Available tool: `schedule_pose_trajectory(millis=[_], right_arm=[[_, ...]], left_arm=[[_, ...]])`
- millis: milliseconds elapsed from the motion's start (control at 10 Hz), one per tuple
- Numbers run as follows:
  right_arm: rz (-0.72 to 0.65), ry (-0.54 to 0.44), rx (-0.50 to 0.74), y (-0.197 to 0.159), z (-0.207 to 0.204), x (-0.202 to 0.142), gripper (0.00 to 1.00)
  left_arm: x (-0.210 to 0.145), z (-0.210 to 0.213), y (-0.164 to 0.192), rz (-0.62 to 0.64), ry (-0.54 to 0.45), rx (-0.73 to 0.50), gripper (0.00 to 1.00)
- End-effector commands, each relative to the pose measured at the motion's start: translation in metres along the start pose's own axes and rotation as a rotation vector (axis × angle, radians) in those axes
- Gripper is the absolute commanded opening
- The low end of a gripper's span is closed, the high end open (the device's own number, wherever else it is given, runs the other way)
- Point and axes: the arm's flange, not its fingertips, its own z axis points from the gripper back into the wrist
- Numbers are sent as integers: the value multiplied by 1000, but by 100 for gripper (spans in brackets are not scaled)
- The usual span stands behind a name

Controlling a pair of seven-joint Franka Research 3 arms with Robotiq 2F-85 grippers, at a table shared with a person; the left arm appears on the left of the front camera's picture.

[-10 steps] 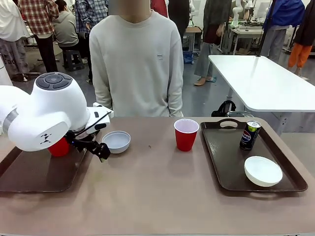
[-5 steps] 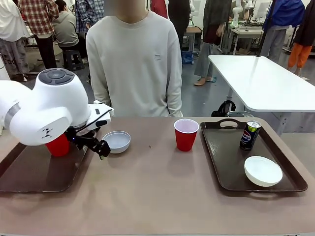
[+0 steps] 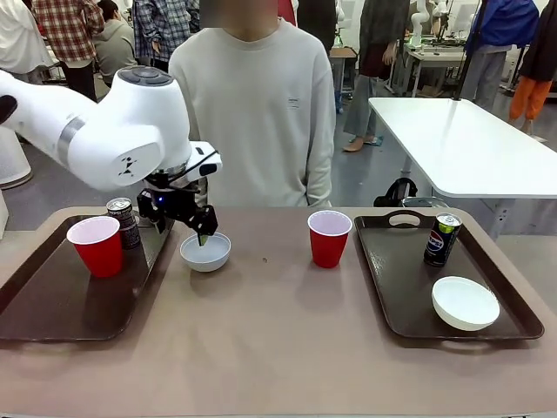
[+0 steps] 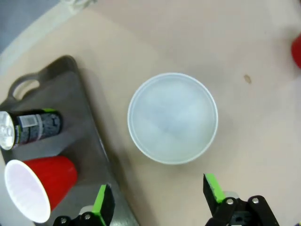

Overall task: Prepare tableware on both trays.
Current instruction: Pick up a Picnic Bowl from the table and place it on a Handle tray.

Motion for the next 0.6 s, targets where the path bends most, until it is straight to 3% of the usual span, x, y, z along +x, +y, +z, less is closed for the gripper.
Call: schedule_pose_trajectory(millis=[0, 500], right_arm=[[16, -1, 26, -1, -2, 0, 100], [16, -1, 26, -1, -2, 0, 100]], left_arm=[[23, -21, -8, 116, 53, 47, 100], [54, -47, 16, 289, 152, -41, 100]])
